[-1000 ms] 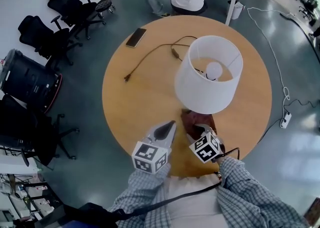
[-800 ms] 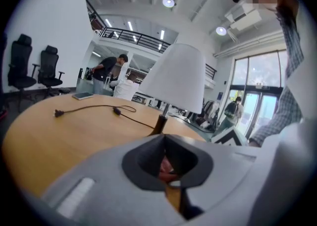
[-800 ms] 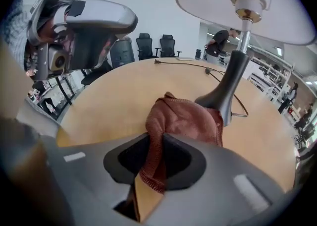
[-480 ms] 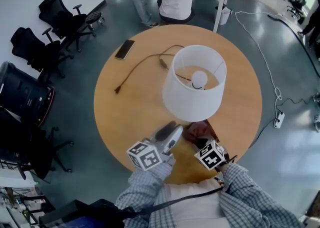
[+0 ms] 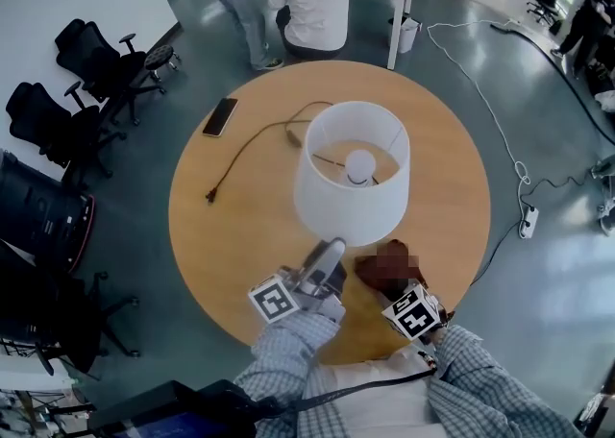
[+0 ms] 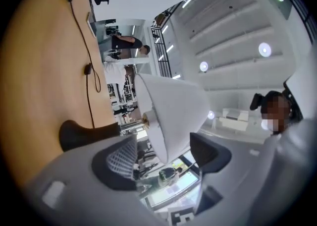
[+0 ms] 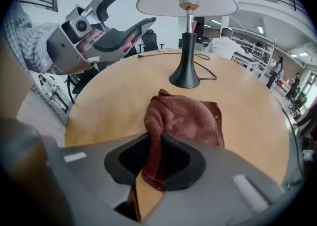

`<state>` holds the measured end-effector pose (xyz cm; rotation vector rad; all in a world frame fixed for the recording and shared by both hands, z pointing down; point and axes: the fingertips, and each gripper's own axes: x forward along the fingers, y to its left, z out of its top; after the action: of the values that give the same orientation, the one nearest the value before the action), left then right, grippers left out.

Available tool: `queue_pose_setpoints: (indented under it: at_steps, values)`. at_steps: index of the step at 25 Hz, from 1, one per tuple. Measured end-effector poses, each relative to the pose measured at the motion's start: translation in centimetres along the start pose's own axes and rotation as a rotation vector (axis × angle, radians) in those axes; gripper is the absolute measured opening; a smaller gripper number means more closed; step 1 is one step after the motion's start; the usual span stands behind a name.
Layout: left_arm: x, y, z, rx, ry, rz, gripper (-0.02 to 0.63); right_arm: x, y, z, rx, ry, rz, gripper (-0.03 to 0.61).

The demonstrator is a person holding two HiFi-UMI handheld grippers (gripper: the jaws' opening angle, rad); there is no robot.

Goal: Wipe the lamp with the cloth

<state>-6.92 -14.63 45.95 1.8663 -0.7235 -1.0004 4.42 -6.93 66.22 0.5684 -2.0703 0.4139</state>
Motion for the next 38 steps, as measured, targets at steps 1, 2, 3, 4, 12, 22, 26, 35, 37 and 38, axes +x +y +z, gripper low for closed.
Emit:
queue_pose_setpoints:
  at_steps: [1, 2, 3, 4, 12, 22, 26, 35, 37, 38]
  values:
    - [0.1, -0.1, 0.1, -0.007, -0.014, -0.009, 0.324, 0.1, 0.0, -0.3, 0.004, 0.003, -0.001, 0.071]
    - [0.2, -0.3, 0.3, -0.008, -0.028, -0.016, 0.324, 0.1, -0.1, -0.5, 0.016, 0.005, 0.001, 0.071]
    - [0.3, -0.4, 0.4, -0.001, -0.04, -0.023, 0.315, 0.1, -0.1, -0.6, 0.04, 0.003, 0.007, 0.071]
    - [0.4, -0.7, 0.6, 0.014, -0.047, -0.033, 0.291, -0.1, 0.0, -0.4, 0.076, -0.005, 0.019, 0.071]
    - [0.5, -2.5, 0.8, 0.069, -0.043, -0.111, 0.147, -4.0, -0.8, 0.7, 0.466, -0.195, 0.21, 0.066]
    - [0.6, -2.3, 0.9, 0.066, -0.047, -0.11, 0.141, -19.6, -4.9, 12.1, 0.563, -0.72, 0.229, 0.064]
    - [0.4, -2.0, 0.5, 0.056, -0.045, -0.094, 0.14, -27.3, -5.0, 18.4, 0.388, -0.926, 0.175, 0.063]
    - [0.3, -1.9, 0.4, 0.044, -0.061, -0.096, 0.14, -28.1, -2.6, 27.2, 0.008, -0.972, 0.041, 0.064]
    - [0.3, -1.9, 0.5, 0.047, -0.062, -0.095, 0.14, -26.7, -2.4, 26.9, 0.035, -0.953, 0.057, 0.064]
    - [0.4, -1.9, 0.5, 0.048, -0.061, -0.094, 0.14, -26.2, -2.4, 26.5, 0.055, -0.946, 0.065, 0.064]
